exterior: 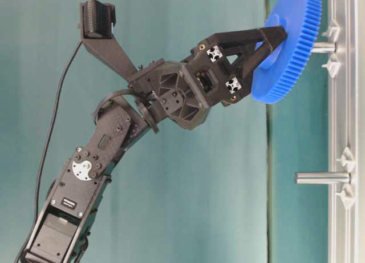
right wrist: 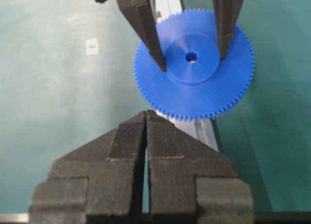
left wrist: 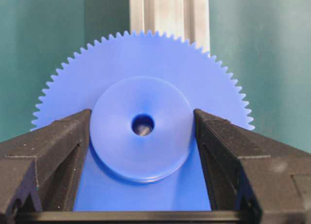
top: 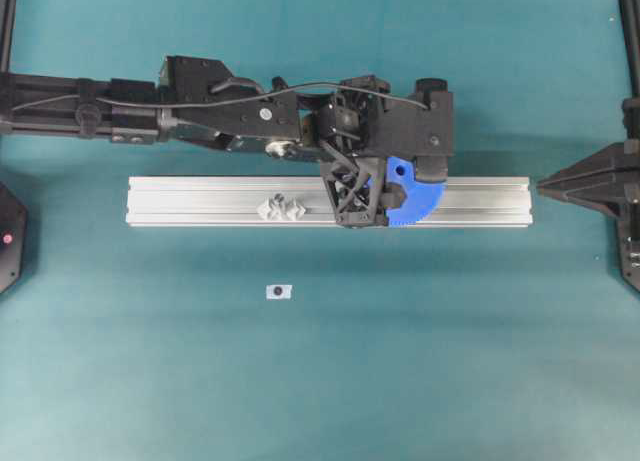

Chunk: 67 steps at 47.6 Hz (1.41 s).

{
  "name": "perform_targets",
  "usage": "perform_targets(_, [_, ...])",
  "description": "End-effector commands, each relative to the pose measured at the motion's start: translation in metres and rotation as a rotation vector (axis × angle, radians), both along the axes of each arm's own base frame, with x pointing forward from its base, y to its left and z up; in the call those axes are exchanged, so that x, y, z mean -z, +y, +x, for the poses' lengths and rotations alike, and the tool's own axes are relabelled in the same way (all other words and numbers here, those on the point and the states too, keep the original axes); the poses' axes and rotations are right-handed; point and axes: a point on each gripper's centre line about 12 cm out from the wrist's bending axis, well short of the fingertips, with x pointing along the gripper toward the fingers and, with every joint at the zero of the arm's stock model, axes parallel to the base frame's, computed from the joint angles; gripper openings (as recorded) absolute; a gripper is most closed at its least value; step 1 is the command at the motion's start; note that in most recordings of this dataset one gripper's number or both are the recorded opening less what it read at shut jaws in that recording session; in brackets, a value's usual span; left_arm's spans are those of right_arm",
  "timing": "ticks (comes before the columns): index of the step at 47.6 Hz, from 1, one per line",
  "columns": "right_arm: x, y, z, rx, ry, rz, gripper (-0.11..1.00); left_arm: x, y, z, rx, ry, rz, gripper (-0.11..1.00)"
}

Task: Find the location of the shaft and insert the large gear.
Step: 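Align the gear's center hole above the right metal shaft, then lower the gear onto the shaft, adjusting its position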

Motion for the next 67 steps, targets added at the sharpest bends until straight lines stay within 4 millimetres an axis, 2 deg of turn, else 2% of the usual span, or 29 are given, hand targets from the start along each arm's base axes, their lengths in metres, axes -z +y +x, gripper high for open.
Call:
perform_targets(1, [-0.005, -0.001, 0.002, 0.007, -0.016, 0.007, 0.01, -0.012, 0.000, 0.000, 0.000, -0.021, 0.004, 0.71])
perform_targets(18, [-0.005, -0.001, 0.002, 0.007, -0.016, 0.007, 0.01, -0.012, 0.000, -0.005, -0.002, 0.018, -0.001, 0.71])
perform_targets(37, [-0.004, -0.001, 0.002, 0.007, -0.013, 0.008, 0.01, -0.023, -0.001, -0.011, -0.002, 0.047, -0.003, 0.71])
perform_targets(44, [-0.004, -0.001, 0.002, 0.007, -0.013, 0.008, 0.01, -0.030, 0.000, -0.007, 0.002, 0.040, 0.002, 0.71])
perform_targets(48, [-0.004, -0.001, 0.002, 0.007, -0.013, 0.008, 0.01, -0.026, 0.000, -0.003, 0.002, 0.054, 0.001, 0.72])
perform_targets(58, [-0.004, -0.001, 0.002, 0.007, -0.014, 0.007, 0.01, -0.024, 0.001, 0.002, 0.000, 0.084, -0.004, 0.84])
perform_targets(67, [-0.003, 0.000, 0.000, 0.007, -0.017, 0.007, 0.01, -0.028, 0.003, 0.010, 0.005, 0.067, 0.005, 0.84])
